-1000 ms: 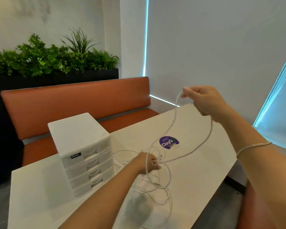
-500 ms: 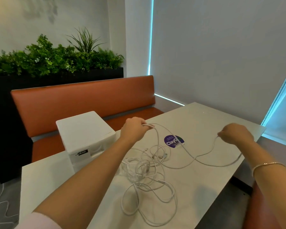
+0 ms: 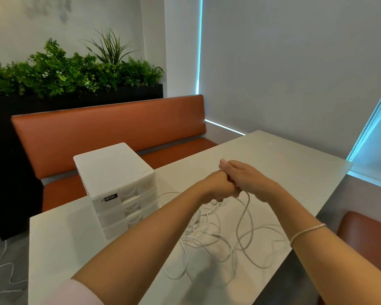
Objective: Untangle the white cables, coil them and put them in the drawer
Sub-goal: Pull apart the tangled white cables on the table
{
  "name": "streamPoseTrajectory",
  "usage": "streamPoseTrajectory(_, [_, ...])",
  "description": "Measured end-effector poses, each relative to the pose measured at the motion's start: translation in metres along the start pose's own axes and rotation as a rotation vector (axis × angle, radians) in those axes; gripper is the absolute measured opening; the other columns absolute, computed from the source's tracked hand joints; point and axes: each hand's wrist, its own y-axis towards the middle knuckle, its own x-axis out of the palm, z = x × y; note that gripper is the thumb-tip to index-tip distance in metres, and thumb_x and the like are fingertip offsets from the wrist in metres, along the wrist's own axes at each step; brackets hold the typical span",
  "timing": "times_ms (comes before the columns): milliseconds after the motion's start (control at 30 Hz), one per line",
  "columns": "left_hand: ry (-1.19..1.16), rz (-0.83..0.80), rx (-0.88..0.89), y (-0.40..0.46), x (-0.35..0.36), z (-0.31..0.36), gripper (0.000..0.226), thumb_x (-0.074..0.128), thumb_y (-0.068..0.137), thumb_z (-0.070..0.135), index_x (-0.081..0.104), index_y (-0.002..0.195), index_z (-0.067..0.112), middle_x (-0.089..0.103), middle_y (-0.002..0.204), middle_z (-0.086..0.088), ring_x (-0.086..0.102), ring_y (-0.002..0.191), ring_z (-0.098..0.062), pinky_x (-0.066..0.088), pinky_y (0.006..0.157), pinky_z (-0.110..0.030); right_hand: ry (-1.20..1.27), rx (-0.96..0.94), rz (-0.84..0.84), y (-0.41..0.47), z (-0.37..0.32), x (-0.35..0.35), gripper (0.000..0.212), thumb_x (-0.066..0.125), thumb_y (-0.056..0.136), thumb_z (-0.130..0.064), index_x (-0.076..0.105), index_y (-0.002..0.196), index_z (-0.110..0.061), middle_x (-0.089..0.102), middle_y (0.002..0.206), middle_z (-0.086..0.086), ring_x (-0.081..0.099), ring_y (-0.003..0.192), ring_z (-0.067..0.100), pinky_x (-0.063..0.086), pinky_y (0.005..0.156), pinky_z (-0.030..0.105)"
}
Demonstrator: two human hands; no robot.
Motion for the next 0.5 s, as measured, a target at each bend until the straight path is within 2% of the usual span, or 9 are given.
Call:
streamPoseTrajectory(100, [-0.126, -0.109, -0.013, -0.003, -0.013, -0.007, 0.015, 0.048, 0.084, 0.001, 0.061, 0.092, 0.005, 0.055, 0.076, -0.004, 0.044, 0.067, -0.014, 0.039, 0.059, -0.023, 0.089, 0.044, 0.003, -0.002, 0.013, 0.009, 0.043, 0.029, 0.096, -0.055, 0.055, 0.105, -0.022, 0.059, 0.08, 0.002, 0.053, 0.066, 0.015, 0.046, 0.06, 0.029])
streamPoseTrajectory(200, [-0.142, -0.111, -0.044, -0.001, -0.024, -0.017, 0.016, 0.05, 0.085, 0.003, 0.061, 0.096, 0.003, 0.052, 0.073, -0.002, 0.045, 0.068, -0.012, 0.038, 0.059, -0.022, 0.132, 0.108, -0.021, 0.0, 0.018, 0.013, 0.039, 0.03, 0.097, -0.053, 0.053, 0.108, -0.024, 0.053, 0.079, -0.002, 0.041, 0.063, 0.011, 0.034, 0.053, 0.022])
streamPoseTrajectory(267, [-0.13, -0.107, -0.079, 0.0, -0.028, -0.025, 0.009, 0.052, 0.087, 0.007, 0.06, 0.091, 0.009, 0.056, 0.077, 0.001, 0.05, 0.075, -0.012, 0.042, 0.065, -0.023, 0.061, 0.154, -0.066, 0.003, 0.022, 0.011, 0.032, 0.038, 0.097, -0.046, 0.057, 0.109, -0.024, 0.054, 0.082, -0.001, 0.041, 0.069, 0.014, 0.036, 0.059, 0.025])
streamPoseTrajectory(333, [-0.086, -0.052, -0.158, 0.003, -0.028, -0.041, 0.013, 0.052, 0.089, 0.009, 0.059, 0.1, 0.008, 0.059, 0.088, -0.001, 0.053, 0.086, -0.015, 0.045, 0.073, -0.026, 0.01, 0.204, -0.099, 0.004, 0.03, 0.008, 0.024, 0.048, 0.095, -0.039, 0.061, 0.105, -0.022, 0.052, 0.081, 0.0, 0.042, 0.073, 0.014, 0.037, 0.062, 0.025])
streamPoseTrajectory(400, [0.081, 0.05, -0.255, 0.009, -0.023, -0.068, 0.025, 0.05, 0.089, 0.008, 0.058, 0.112, 0.002, 0.06, 0.105, -0.007, 0.055, 0.095, -0.02, 0.047, 0.078, -0.029, -0.001, 0.234, -0.115, 0.005, 0.04, 0.008, 0.022, 0.053, 0.094, -0.036, 0.065, 0.098, -0.018, 0.049, 0.076, -0.003, 0.04, 0.068, 0.012, 0.036, 0.056, 0.022])
streamPoseTrajectory(500, [0.307, 0.155, -0.374, 0.012, -0.006, -0.107, 0.029, 0.044, 0.089, 0.007, 0.056, 0.114, -0.003, 0.06, 0.118, -0.019, 0.058, 0.096, -0.026, 0.048, 0.073, -0.03, 0.009, 0.283, -0.093, 0.006, 0.058, 0.013, 0.026, 0.055, 0.092, -0.037, 0.068, 0.09, -0.015, 0.047, 0.073, 0.0, 0.038, 0.064, 0.015, 0.033, 0.05, 0.022])
